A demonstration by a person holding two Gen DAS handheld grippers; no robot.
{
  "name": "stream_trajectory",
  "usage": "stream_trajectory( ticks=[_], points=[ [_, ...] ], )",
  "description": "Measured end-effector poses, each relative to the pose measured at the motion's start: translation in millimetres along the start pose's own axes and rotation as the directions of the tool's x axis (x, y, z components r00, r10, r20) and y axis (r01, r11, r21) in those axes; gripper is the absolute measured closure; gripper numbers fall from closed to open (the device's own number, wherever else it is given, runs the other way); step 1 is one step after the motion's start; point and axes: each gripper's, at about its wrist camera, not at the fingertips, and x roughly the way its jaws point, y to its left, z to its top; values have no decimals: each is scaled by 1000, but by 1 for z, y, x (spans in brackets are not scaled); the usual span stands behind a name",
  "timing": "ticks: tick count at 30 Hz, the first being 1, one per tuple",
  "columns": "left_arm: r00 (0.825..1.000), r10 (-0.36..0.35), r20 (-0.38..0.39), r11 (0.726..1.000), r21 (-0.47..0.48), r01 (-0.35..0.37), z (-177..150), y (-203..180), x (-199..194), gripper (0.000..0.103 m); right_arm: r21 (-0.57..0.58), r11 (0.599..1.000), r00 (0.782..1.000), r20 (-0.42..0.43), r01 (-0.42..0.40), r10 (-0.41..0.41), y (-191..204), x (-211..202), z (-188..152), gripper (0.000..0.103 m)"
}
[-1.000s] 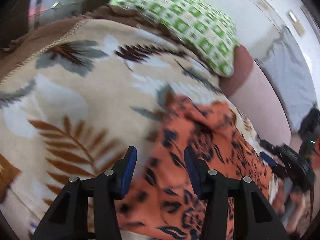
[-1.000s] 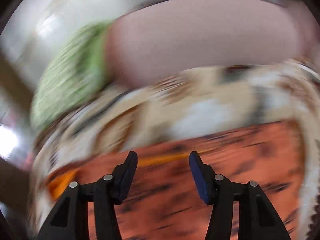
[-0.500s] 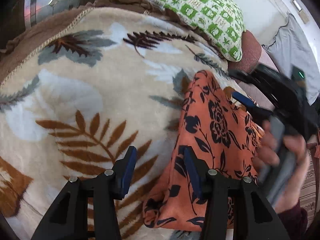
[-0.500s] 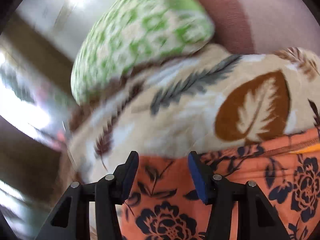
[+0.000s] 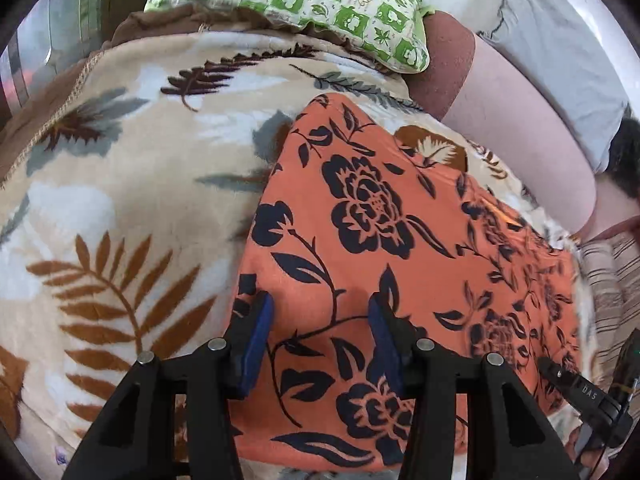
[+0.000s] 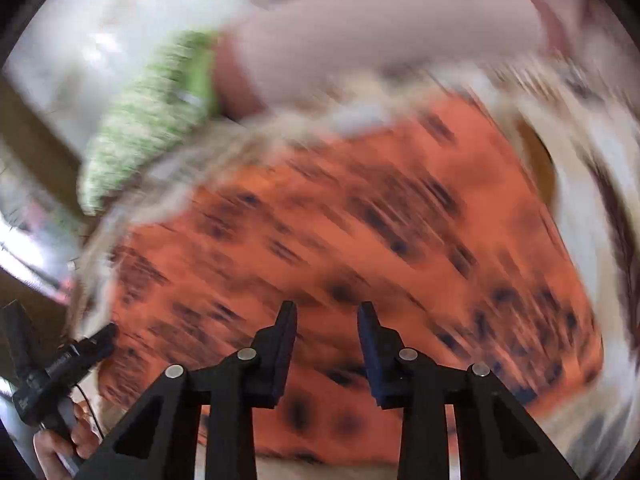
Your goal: Fold small clothes
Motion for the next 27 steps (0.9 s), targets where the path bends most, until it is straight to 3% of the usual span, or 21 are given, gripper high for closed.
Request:
stream_trajectory(
  ticks=[1,4,7,9,11,14,15,18,20,22,25,27],
  points=[
    [1000,14,2,1000,13,-14,0,-3,-3,53,37,999,999,-31,-11,12,-16,9,-5,80],
    [999,7,35,1000,-13,-7,1,-2,-14,53,71,995,998,1,-63,63,-24,-5,6,81],
    [998,24,66,1000,-15,-23,5,2,-20,52,64,995,988,139,-78,68,-26,-26,33,76],
    [996,63,59,998,-18,-62,8,6,-15,52,96,991,979,186,-98,78,-37,-26,59,77],
    [994,109,23,994,-28,-109,10,11,-3,52,161,976,974,195,-144,112,-56,-12,93,77],
    [996,92,-7,993,-74,-92,15,19,8,48,249,963,989,126,-105,76,-71,38,135,78],
    [995,95,-5,993,-74,-95,16,19,8,48,276,959,996,82,-62,41,-81,55,142,81],
    [994,106,-2,992,-72,-106,18,17,7,48,370,921,991,98,-121,91,-90,61,151,77],
    [994,110,14,992,-65,-109,19,13,2,48,273,955,990,113,-113,85,-64,48,150,77],
    [993,114,34,993,-37,-113,17,9,-4,48,158,974,983,113,-160,143,-30,38,139,77],
    [993,114,24,993,7,-114,10,4,-5,48,23,956,955,48,-293,291,28,34,112,77],
    [992,128,-4,991,31,-128,4,6,2,47,-57,940,942,-12,-336,336,68,45,98,77]
  ],
)
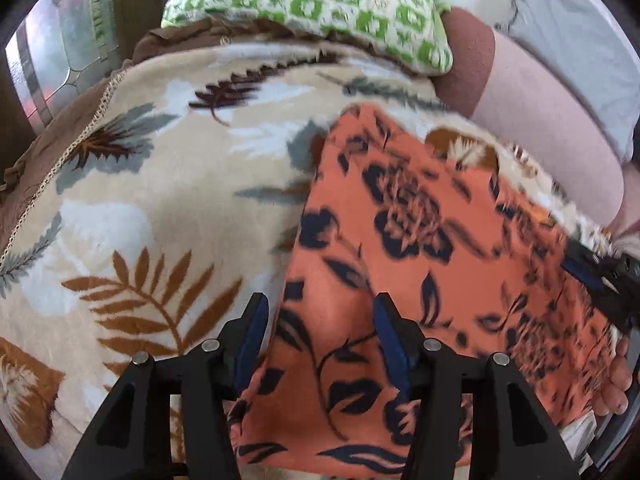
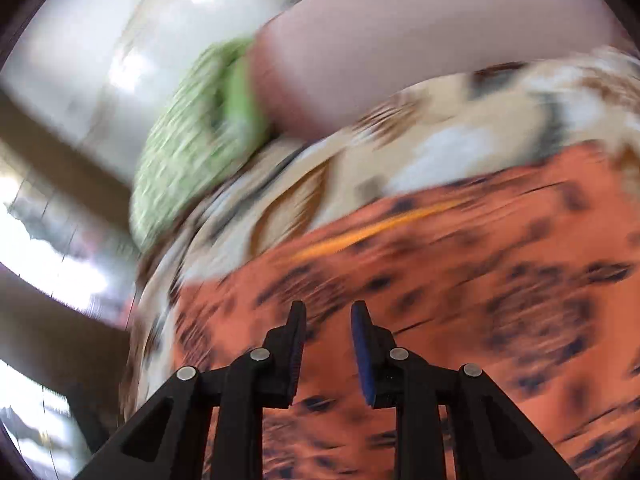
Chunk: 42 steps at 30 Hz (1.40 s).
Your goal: Fold small clothes
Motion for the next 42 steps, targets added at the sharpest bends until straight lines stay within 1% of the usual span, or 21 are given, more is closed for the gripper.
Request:
stream_trajectory(
  ticks=[2,3,4,5,6,8,10,13,15,18,20,23,25,27,31,33,34,35,38,40,42],
  points=[
    [1000,-8,1,1000,12,8,-2,4,3,44,-43,999,998,-56,15,-18,21,30,-6,77],
    [1000,-11,0,1000,16,11,-3,5,3,42,-63,996,995,-69,66,-70,26,49,-7,78],
    [1000,-21,-6,1000,17,21,-2,8,3,41,-74,990,989,-77,120,-126,25,66,-3,78],
    [1000,-29,-9,1000,11,29,-1,11,3,40,-74,990,991,-46,120,-124,22,75,3,78],
    [999,-42,-15,999,-2,42,-1,14,3,40,-65,991,993,-8,120,-120,20,77,8,79],
    [997,-70,-23,997,-27,70,1,20,1,40,41,992,993,-8,117,-117,11,77,19,79],
    [998,-67,-12,997,-39,67,3,25,-4,41,117,989,996,-12,92,-91,7,66,20,78],
    [996,-83,25,993,-78,85,5,37,-19,41,17,990,990,26,137,-138,20,34,2,78],
    [993,-115,37,987,-108,118,5,45,-24,41,-2,993,993,23,116,-116,19,7,-19,78],
    [998,-56,24,995,-80,58,1,49,-20,41,-1,994,994,8,111,-111,13,-16,-58,78],
    [999,-29,-25,997,-72,27,-4,53,-4,40,9,984,984,-38,177,-177,2,-15,-81,77],
    [998,-62,-20,990,-131,59,-7,62,-14,40,55,989,990,-17,138,-138,-10,-26,-96,78],
    [997,-78,16,984,-158,79,-16,66,-30,40,116,985,991,-44,131,-127,-10,-38,-99,78],
    [995,-99,18,977,-186,100,-27,70,-40,41,147,986,996,-37,81,-76,-7,-54,-107,78],
    [978,-207,27,947,-245,207,-55,70,-57,41,66,995,997,31,70,-72,6,-83,-128,78],
    [965,-260,27,931,-257,258,-78,64,-64,41,81,996,998,47,33,-37,6,-91,-135,78],
    [956,-292,28,918,-271,289,-85,62,-65,41,110,994,999,45,-1,-4,2,-93,-139,77],
    [933,-358,28,885,-308,348,-95,58,-62,40,122,992,999,40,-16,11,0,-93,-141,77],
    [896,-444,12,834,-360,418,-98,45,-44,37,120,992,999,28,-31,28,2,-89,-145,77],
    [900,-434,24,830,-377,411,-97,40,-34,35,107,993,999,4,-47,46,4,-84,-147,77],
    [893,-441,94,794,-424,436,-92,38,-26,30,100,993,998,5,-60,60,4,-83,-146,77]
  ],
)
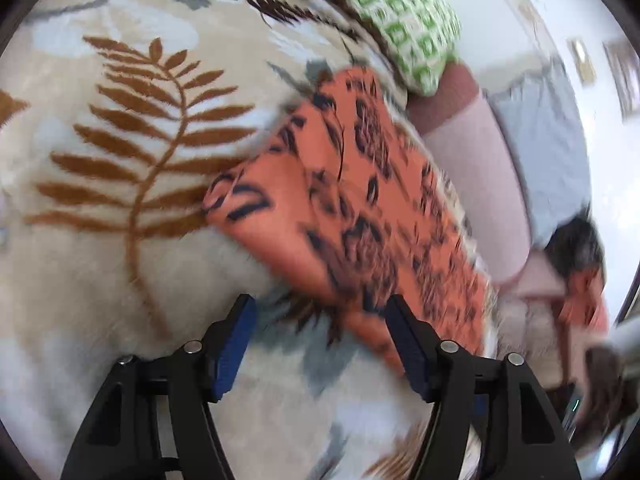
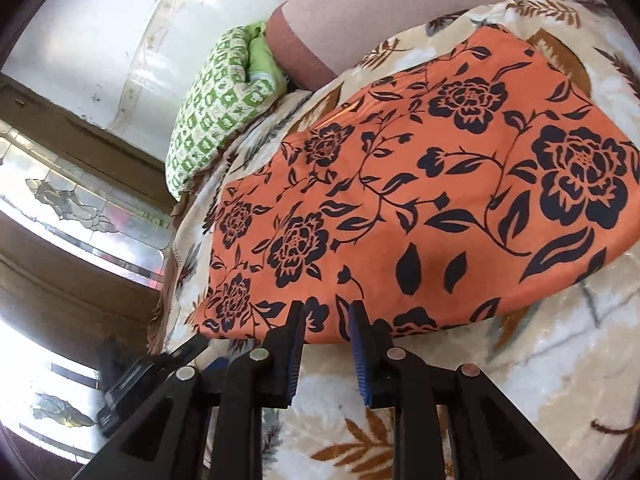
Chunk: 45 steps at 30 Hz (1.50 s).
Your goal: Fold small clothes
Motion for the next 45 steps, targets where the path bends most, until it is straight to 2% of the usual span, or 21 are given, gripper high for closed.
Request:
stream_trajectory(
  ticks=[3,6,9,11,12,13,16,19,21,22,23,25,27,30,32,36,39,41,43,44,45],
  points=[
    [998,-43,54,999,-11,44,8,-9,15,28,-8,1000,1000,9,8,-7,-4,1,4,77],
    [993,-36,116,999,-11,37,12,-18,33,28,5,1000,1000,15,9,-9,-12,4,9,77],
    [987,-24,161,999,31,19,14,-30,48,28,31,1000,1000,23,0,-1,-20,8,14,78],
    [983,-28,181,999,40,21,16,-34,56,44,45,999,1000,30,-5,3,-25,12,18,77],
    [985,-27,171,999,29,22,18,-32,60,66,51,999,999,37,-11,9,-26,16,21,76],
    [988,-19,154,1000,13,17,22,-26,62,78,50,999,999,45,-14,12,-27,18,23,76],
    [986,-38,160,999,-17,41,24,-19,66,83,24,1000,996,93,-10,7,-24,26,31,76],
    [984,-42,173,999,35,36,25,-28,62,86,10,1000,989,146,-30,28,-22,32,35,76],
    [980,-70,184,996,66,59,26,-36,55,86,11,1000,993,114,-24,23,-25,46,34,78],
    [979,-82,188,993,98,64,25,-43,51,86,25,1000,998,69,-7,6,-31,59,32,81],
    [978,-84,193,989,140,58,25,-52,48,86,35,999,997,70,-15,13,-35,63,31,81],
    [976,-66,207,967,254,12,20,-75,39,86,93,993,996,60,-66,60,-43,56,34,82],
    [972,-58,229,933,359,-29,11,-102,31,86,170,979,993,57,-110,101,-55,45,37,79],
    [969,-70,237,893,447,-45,-3,-137,26,86,291,945,982,154,-149,107,-85,13,42,77],
    [970,-65,235,852,519,-69,-17,-171,29,86,349,922,969,232,-166,86,-105,-14,46,78],
    [977,-38,212,782,615,-103,-50,-220,44,86,436,880,928,372,-191,17,-145,-70,51,78],
    [987,-25,156,736,671,-87,-84,-254,73,86,509,832,892,450,-222,-37,-178,-108,49,78],
    [992,21,124,701,706,-103,-112,-273,103,86,542,801,868,493,-256,-56,-197,-131,48,78],
    [993,57,104,681,724,-115,-137,-283,132,85,555,782,845,530,-282,-72,-210,-152,44,78],
    [993,77,86,662,740,-116,-153,-287,155,84,558,779,836,543,-286,-82,-213,-159,45,78],
    [993,95,71,649,752,-116,-164,-287,169,79,558,778,828,554,-289,-90,-216,-166,46,78]
  ],
)
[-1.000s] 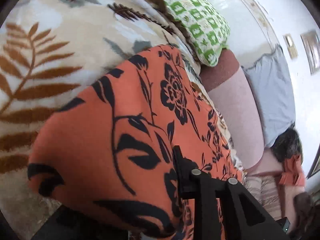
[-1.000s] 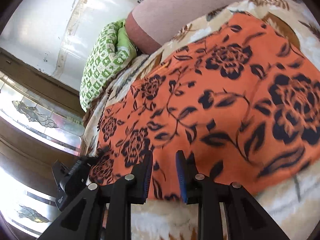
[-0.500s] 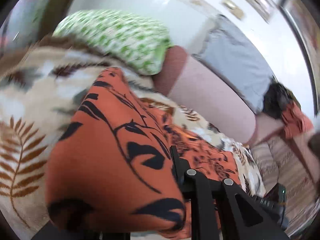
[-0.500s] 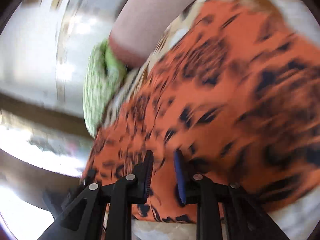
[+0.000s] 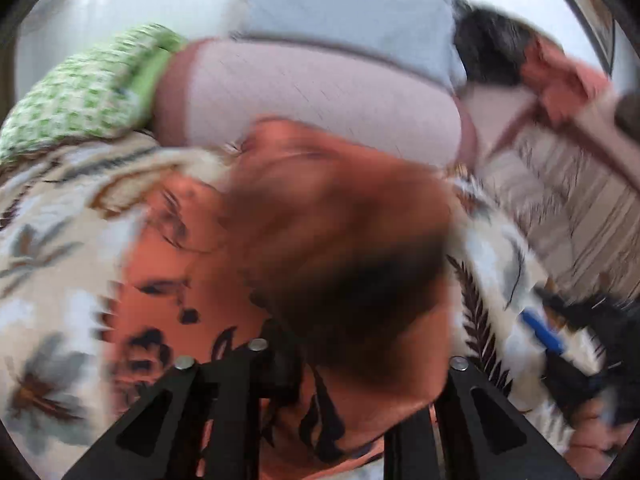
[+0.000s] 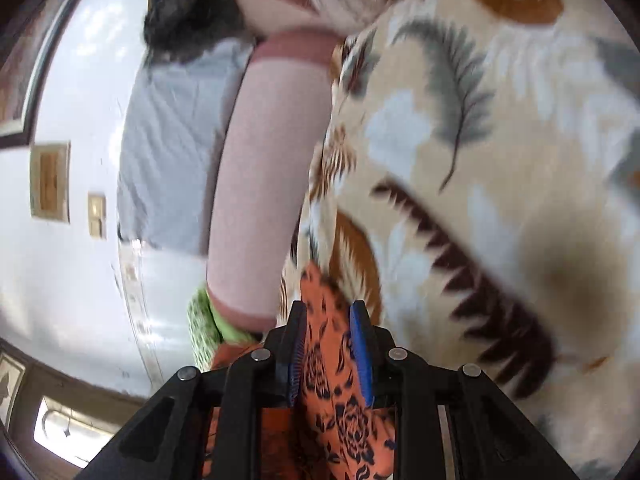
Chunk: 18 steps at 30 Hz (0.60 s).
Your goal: Fold small clothes
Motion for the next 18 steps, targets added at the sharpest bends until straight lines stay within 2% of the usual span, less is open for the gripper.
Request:
stream_trajectory(
  ticks=[3,4,7,8,9,10,11,13,15,17,18],
  points=[
    [996,6,-94,998,69,1,-16,-18,17,76,-1,1000,1000,21,1,-1,-1,-12,13,78],
    [996,6,-90,996,84,2,-18,-18,14,62,0,1000,1000,16,3,-3,-2,-12,14,78],
    [992,-104,-77,988,107,112,-18,-8,-18,35,-10,1000,999,-48,-25,25,2,-2,14,75],
    [989,-137,-49,984,108,141,-17,1,-38,30,-18,999,996,-80,-40,39,5,3,12,66],
    [987,-157,-17,981,112,158,-18,8,-52,22,-26,998,992,-114,-54,51,9,8,9,41],
    [985,-172,15,979,117,169,-19,15,-64,17,-30,997,988,-142,-69,64,12,13,6,30],
    [981,-179,68,977,128,170,-19,26,-80,16,-33,996,982,-170,-87,80,16,18,0,27],
    [983,-131,126,985,131,115,-21,44,-96,15,-94,990,980,-176,-109,92,28,20,-12,27],
    [986,-50,159,995,98,35,-24,67,-103,15,-209,967,986,-110,-148,128,49,6,-22,30],
    [989,9,148,999,30,-14,-25,94,-96,15,-323,896,951,-141,-306,274,78,-7,-38,38],
    [991,30,128,1000,-5,-29,-27,106,-91,15,-358,871,941,-170,-337,294,87,-9,-46,44]
  ],
)
